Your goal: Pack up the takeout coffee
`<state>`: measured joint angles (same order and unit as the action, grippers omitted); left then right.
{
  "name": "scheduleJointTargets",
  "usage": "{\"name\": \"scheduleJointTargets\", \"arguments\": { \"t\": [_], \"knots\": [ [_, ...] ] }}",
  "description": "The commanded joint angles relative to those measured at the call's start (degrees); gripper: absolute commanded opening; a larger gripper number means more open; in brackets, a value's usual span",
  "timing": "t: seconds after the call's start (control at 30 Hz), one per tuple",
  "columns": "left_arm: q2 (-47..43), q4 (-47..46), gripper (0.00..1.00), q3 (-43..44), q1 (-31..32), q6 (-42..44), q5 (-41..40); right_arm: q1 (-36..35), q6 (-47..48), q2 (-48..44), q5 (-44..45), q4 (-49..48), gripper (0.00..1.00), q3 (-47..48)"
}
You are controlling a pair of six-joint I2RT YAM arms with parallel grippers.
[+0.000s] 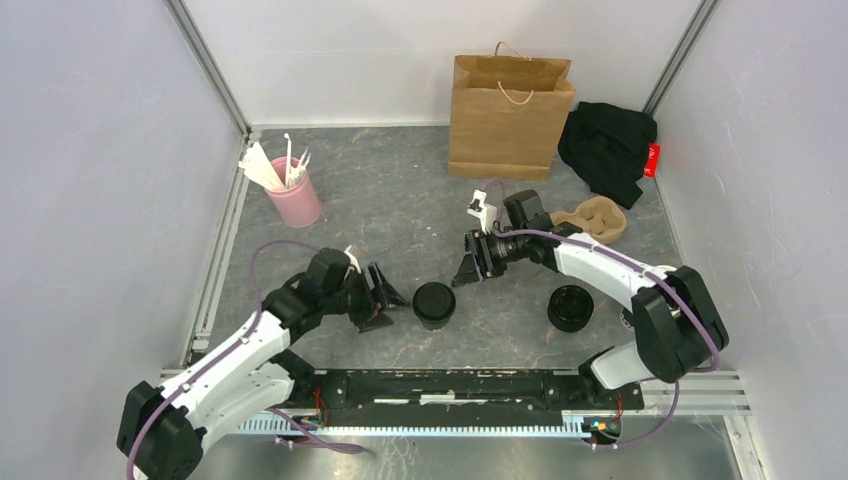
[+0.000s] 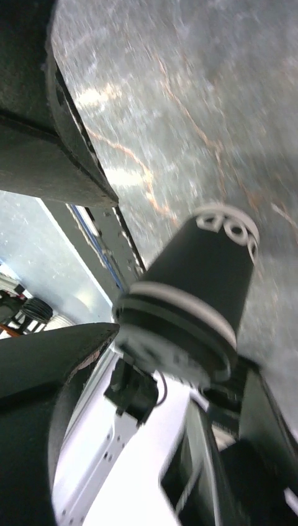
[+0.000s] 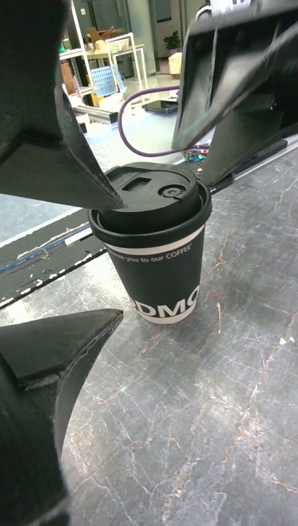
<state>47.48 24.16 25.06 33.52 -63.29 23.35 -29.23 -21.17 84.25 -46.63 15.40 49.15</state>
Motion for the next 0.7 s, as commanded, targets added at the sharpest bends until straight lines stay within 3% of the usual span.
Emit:
{"name": "scheduleJointTargets", "arguments": {
  "t": [0.0, 0.13, 0.23, 0.37, 0.67],
  "knots": [
    [-0.48, 3.94, 0.76, 8.68, 0.03, 4.57, -4.56, 0.04, 1.21, -3.93, 0.67, 3.7, 0.67, 0.87],
    [3.47, 1.22, 0.73, 9.96, 0.06, 5.28, -4.61, 0.02, -3.66, -6.06, -0.51, -1.35, 0.66, -3.93],
    [8.05, 0.81, 0.63, 11.68, -0.02, 6.5, -4.85, -0.09, -13.38, -9.36, -2.59, -12.61, 0.57, -10.81],
    [11.98, 3.58, 0.58, 15.77, -0.03, 8.83, -7.21, -0.49, -23.5, -12.92, -2.9, -25.01, 0.56, -18.69],
    [15.03, 0.33, 0.55, 15.46, -0.12, 8.81, -6.22, -2.1, -26.52, -11.98, -2.61, -29.74, 0.5, -22.38]
  ]
}}
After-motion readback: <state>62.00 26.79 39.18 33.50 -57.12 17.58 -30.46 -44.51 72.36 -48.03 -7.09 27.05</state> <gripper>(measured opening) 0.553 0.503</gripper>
